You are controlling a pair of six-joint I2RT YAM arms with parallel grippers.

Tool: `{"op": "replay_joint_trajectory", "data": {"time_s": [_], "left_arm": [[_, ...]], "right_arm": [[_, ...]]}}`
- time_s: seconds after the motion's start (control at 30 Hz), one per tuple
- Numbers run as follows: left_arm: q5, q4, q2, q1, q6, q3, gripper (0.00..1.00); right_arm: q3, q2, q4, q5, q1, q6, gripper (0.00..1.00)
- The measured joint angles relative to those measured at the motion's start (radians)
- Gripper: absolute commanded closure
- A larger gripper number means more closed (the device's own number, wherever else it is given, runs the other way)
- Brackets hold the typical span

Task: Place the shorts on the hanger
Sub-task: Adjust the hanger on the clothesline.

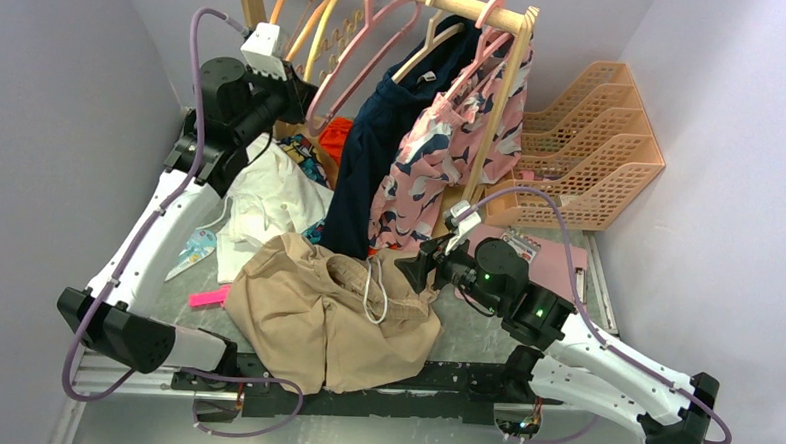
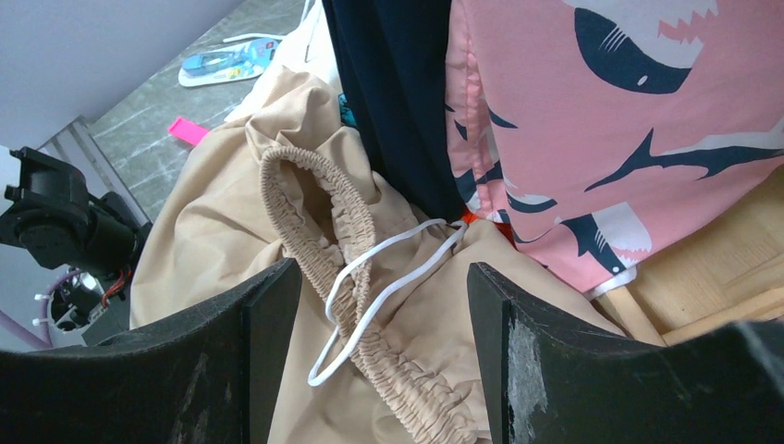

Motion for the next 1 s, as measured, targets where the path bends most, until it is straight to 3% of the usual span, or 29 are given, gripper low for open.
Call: {"op": "replay_joint_trajectory", "data": {"time_s": [0.4,0.43,0.57,0.63,0.73,1.0], "left_arm": [[-0.195,-0.103,0.024,-0.001,0.039,0.103,0.93],[-0.209,-0.111,0.029,0.000,0.039,0.111,0.89],[-0.225,-0.126,0.033,0.000,0.042,0.117,0.53],[-0.225,-0.127,0.028,0.000,0.045,0.117,0.42],[-0.220,-0.137,0.009,0.000,0.048,0.117,0.34],[-0.166,-0.219,-0.089,0.001,0.047,0.169,0.27]], "right_arm": [[0.000,0.000,0.000,0.006,0.000,-0.002,0.30],[0.000,0.000,0.000,0.006,0.000,-0.002,0.30],[0.000,0.000,0.000,0.006,0.000,-0.003,0.30],[0.000,-0.001,0.000,0.006,0.000,-0.003,0.30],[0.000,-0.002,-0.001,0.006,0.000,-0.003,0.30],[0.000,-0.002,-0.001,0.006,0.000,-0.003,0.30]]}}
